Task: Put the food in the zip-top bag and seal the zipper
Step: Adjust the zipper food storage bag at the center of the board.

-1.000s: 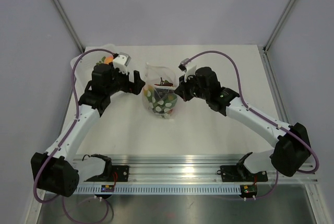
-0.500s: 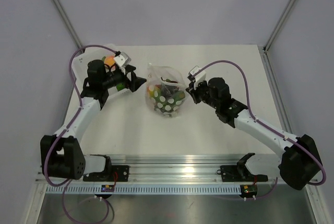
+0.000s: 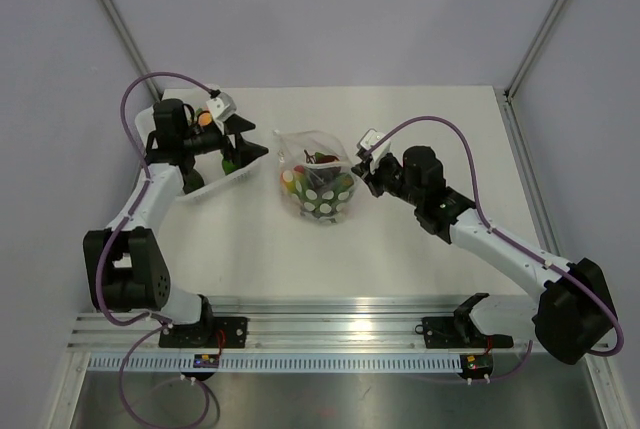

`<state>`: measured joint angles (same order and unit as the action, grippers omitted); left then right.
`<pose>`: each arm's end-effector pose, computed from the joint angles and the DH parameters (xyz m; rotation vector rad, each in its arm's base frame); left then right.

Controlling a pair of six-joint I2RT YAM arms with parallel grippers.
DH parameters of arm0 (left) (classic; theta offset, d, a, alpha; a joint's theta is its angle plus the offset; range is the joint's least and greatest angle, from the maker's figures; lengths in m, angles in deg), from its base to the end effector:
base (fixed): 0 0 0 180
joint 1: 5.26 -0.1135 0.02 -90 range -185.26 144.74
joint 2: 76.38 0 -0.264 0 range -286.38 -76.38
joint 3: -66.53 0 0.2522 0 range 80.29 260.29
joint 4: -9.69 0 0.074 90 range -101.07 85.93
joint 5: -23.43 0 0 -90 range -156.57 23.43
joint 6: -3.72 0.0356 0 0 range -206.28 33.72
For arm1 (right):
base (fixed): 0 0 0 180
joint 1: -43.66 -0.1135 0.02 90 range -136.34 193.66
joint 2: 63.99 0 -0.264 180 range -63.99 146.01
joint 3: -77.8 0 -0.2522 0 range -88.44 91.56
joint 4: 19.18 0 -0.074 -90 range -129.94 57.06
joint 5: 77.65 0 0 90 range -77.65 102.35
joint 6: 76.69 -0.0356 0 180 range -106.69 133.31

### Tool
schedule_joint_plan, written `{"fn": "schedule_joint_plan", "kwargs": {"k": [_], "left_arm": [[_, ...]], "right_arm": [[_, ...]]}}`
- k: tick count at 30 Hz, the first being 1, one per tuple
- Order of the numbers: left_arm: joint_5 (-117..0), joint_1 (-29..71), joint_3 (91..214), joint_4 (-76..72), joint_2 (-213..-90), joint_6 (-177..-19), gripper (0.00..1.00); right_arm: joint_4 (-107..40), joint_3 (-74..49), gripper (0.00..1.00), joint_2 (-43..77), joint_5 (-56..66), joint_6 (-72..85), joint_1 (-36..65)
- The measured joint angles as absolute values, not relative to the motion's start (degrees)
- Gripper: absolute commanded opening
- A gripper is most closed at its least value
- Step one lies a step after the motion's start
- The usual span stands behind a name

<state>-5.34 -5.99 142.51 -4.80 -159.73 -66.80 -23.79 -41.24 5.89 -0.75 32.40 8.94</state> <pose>0.3245 -0.0271 0.3094 0.9417 1.5558 -0.7833 0.2288 0.1684 0.2969 -0.9658 1.5411 0.4001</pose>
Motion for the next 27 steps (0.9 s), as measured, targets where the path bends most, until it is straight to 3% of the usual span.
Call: {"fn": "schedule_joint_plan", "kwargs": {"k": [8,16,27], "left_arm": [[4.85,-10.03,144.35,-3.33,-168.26,-68.72,0.81],[5.09,-7.98,151.93,-13.80,-172.10,-59.41,0.84],[7.52,-5.55,156.93,-21.32,-179.14,-52.61,0.78]], "right_arm": [[-24.80,-40.78,0.00,6.02,-4.45,33.08,9.66],[-25.65,-39.71,0.00,6.70,-6.44,33.12,10.15],[-25.74,-38.94,0.00,7.36,-6.77,32.60,10.19]]}}
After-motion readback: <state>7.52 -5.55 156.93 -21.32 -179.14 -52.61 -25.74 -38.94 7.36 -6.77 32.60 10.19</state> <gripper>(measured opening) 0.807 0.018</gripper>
